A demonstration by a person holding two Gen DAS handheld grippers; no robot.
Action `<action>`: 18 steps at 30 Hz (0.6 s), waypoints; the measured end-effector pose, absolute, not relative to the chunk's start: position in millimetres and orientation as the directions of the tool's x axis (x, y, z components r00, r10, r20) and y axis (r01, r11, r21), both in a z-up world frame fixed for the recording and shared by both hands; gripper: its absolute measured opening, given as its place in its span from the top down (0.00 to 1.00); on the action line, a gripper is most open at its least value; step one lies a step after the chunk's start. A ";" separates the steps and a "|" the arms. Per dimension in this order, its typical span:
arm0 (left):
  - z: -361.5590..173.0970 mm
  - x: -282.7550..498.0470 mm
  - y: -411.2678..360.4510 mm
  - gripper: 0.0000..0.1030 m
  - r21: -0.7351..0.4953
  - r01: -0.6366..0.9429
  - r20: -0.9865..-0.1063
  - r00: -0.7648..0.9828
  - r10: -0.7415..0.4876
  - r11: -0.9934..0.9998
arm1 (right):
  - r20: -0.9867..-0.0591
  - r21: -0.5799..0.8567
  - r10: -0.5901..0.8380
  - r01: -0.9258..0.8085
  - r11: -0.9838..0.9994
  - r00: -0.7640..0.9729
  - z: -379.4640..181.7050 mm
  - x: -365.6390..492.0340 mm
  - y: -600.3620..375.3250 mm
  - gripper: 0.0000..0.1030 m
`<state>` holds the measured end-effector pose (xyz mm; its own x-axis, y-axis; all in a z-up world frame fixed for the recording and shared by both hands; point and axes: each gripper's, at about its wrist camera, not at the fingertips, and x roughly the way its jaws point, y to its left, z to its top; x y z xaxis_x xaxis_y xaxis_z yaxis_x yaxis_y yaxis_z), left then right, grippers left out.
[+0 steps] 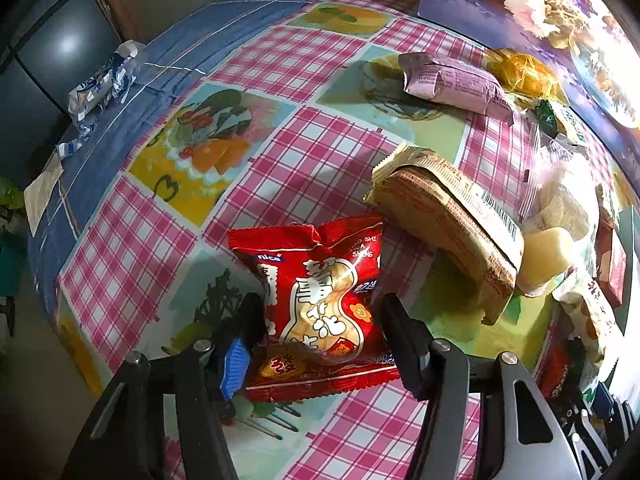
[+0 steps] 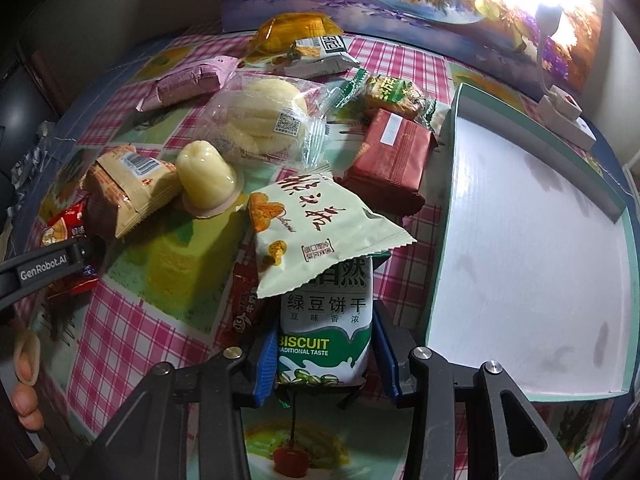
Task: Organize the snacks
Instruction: 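Grasp the red chip bag with the left tool while the right tool grasps the green BISCUIT box, then lift the red chip bag with the left tool while the right tool lifts the BISCUIT box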
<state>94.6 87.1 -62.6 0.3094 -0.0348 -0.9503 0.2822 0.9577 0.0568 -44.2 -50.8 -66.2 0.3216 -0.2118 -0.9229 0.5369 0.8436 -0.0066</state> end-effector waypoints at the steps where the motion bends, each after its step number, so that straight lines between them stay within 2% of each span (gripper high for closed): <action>1: -61.1 94.6 88.2 0.40 0.059 0.282 -0.951 0.309 -0.032 0.957 | -0.924 0.014 -0.196 0.542 0.840 0.328 -65.5 -45.7 -52.4 0.58; 18: -16.2 80.8 97.5 0.45 0.074 0.264 -0.919 0.393 -0.037 0.962 | -0.871 0.261 -0.070 0.577 0.774 0.487 -21.7 -80.0 -59.7 0.59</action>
<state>80.8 97.5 -16.2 0.3932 -0.0374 -0.9187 0.2640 0.9617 0.0739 -80.0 -59.7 -21.7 0.4871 -0.0701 -0.8705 0.5772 0.7739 0.2606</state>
